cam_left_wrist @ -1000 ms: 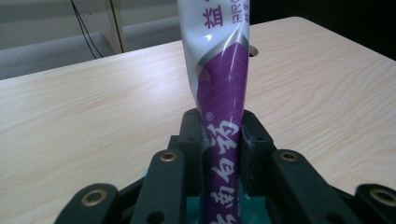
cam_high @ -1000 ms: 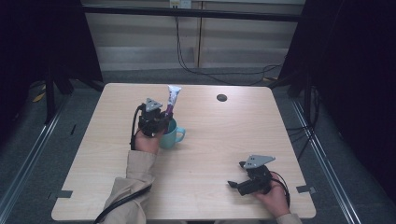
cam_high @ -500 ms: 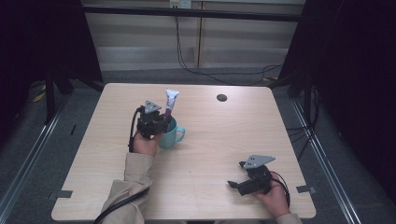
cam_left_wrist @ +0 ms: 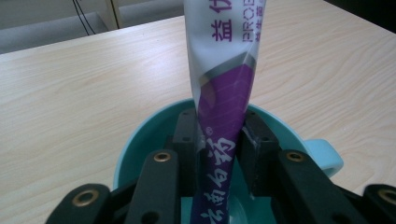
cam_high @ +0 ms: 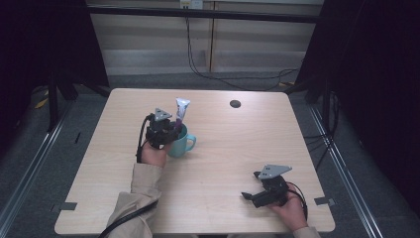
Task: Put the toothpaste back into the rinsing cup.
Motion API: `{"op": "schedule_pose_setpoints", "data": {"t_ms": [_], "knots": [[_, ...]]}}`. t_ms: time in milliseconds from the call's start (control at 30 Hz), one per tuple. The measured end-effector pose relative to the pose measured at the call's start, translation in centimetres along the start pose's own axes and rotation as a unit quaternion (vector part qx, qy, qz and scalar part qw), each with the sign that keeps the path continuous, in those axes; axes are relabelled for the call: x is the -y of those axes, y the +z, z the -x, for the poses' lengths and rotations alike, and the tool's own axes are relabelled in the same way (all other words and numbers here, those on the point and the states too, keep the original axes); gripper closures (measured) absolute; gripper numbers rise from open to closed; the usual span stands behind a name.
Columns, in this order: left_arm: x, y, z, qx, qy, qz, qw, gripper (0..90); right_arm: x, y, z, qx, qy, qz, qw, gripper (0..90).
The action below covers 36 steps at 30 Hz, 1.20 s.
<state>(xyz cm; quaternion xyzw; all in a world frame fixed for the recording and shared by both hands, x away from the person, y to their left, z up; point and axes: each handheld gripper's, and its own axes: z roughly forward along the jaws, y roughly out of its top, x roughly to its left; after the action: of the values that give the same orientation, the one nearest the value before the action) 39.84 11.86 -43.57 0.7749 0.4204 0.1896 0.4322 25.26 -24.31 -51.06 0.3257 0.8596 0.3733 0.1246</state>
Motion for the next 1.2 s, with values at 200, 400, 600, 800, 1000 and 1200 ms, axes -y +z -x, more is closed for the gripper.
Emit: {"op": "schedule_pose_setpoints", "data": {"t_ms": [200,400,600,800,1000,1200], "knots": [[-0.2,-0.2,-0.1,0.003,0.002,-0.003,1.0,64.9,0.0,0.0,0.0,0.0,0.0,0.0,1.0,10.4],[-0.5,-0.3,0.2,0.002,0.011,-0.005,0.9999,61.4,0.0,0.0,0.0,0.0,0.0,0.0,1.0,10.4],[-0.5,-0.3,0.2,0.0,0.006,-0.009,0.9999,56.4,0.0,0.0,0.0,0.0,0.0,0.0,1.0,10.4],[-0.5,-0.5,0.1,0.002,0.004,-0.01,0.9999,49.3,0.0,0.0,0.0,0.0,0.0,0.0,1.0,10.4],[-0.7,-1.0,-0.1,-0.001,0.008,-0.009,0.9999,44.1,0.0,0.0,0.0,0.0,0.0,0.0,1.0,10.4],[-0.9,-1.3,-0.1,-0.003,0.008,-0.009,0.9999,38.4,0.0,0.0,0.0,0.0,0.0,0.0,1.0,10.4]]}}
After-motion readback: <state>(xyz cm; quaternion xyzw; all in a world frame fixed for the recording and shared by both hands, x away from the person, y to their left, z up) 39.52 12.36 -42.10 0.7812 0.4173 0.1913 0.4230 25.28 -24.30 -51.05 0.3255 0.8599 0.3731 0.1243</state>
